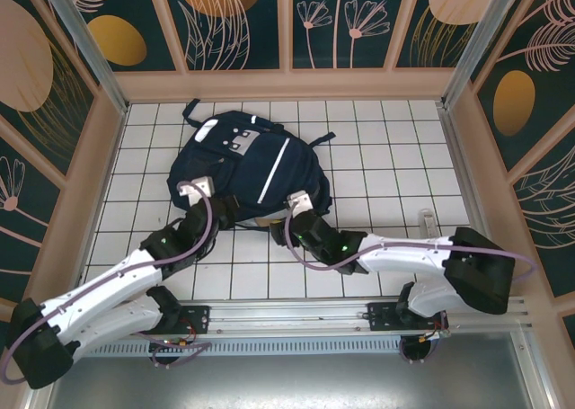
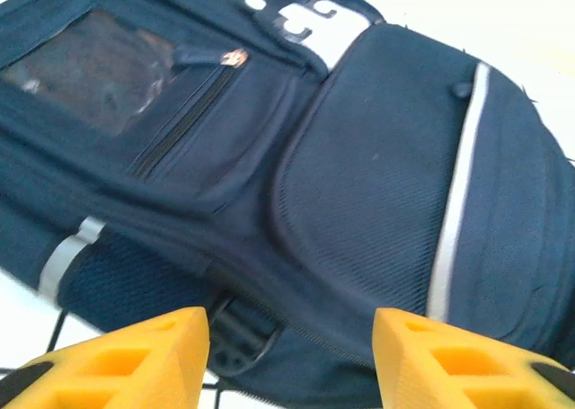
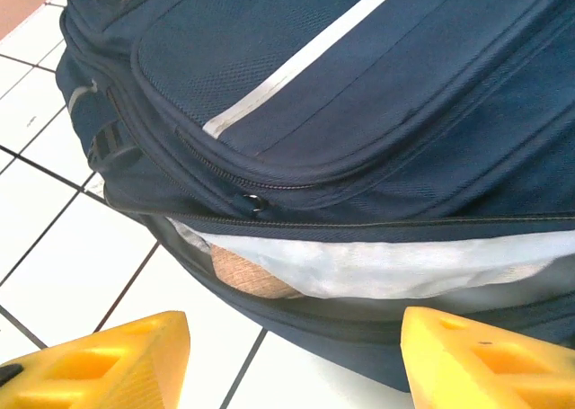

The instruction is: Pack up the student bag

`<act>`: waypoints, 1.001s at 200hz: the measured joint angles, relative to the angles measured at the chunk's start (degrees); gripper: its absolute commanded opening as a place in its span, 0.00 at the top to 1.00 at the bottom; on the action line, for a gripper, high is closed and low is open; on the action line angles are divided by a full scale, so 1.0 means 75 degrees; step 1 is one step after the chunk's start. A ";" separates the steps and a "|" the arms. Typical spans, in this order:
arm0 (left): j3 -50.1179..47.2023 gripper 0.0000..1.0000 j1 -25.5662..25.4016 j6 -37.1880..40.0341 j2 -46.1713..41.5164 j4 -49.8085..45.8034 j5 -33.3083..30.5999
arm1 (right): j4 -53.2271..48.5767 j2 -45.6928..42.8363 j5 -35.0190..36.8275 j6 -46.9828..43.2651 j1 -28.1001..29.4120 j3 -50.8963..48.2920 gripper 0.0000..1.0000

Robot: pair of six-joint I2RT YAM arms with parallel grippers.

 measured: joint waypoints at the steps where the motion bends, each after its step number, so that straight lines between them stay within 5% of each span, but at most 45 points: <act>1: -0.0020 0.51 0.0000 -0.0003 -0.0017 0.0000 0.0000 | 0.0000 0.0032 0.0003 0.0009 0.0003 0.0023 0.36; 31: -0.0831 0.51 0.0000 -0.0379 -0.0618 0.0015 0.0017 | -0.0023 0.0385 0.0163 0.0140 0.0020 0.0405 0.36; 51: -0.1259 0.51 0.0000 -0.0597 -0.0758 0.0087 0.0015 | -0.0154 0.0589 0.0347 0.0303 -0.0009 0.0705 0.21; 115: -0.1623 0.55 0.0000 -0.0836 -0.0312 0.0571 0.0047 | -0.0729 0.0699 0.0245 0.1139 -0.1078 0.0962 0.20; 178: -0.2419 0.60 0.0000 -0.0828 0.0198 0.1192 0.0446 | -0.0895 0.0699 0.0131 0.1227 -0.1151 0.1102 0.19; 200: -0.2468 0.60 0.0000 -0.0828 0.0618 0.1568 0.0478 | -0.0947 0.0699 0.0102 0.1396 -0.1247 0.1102 0.10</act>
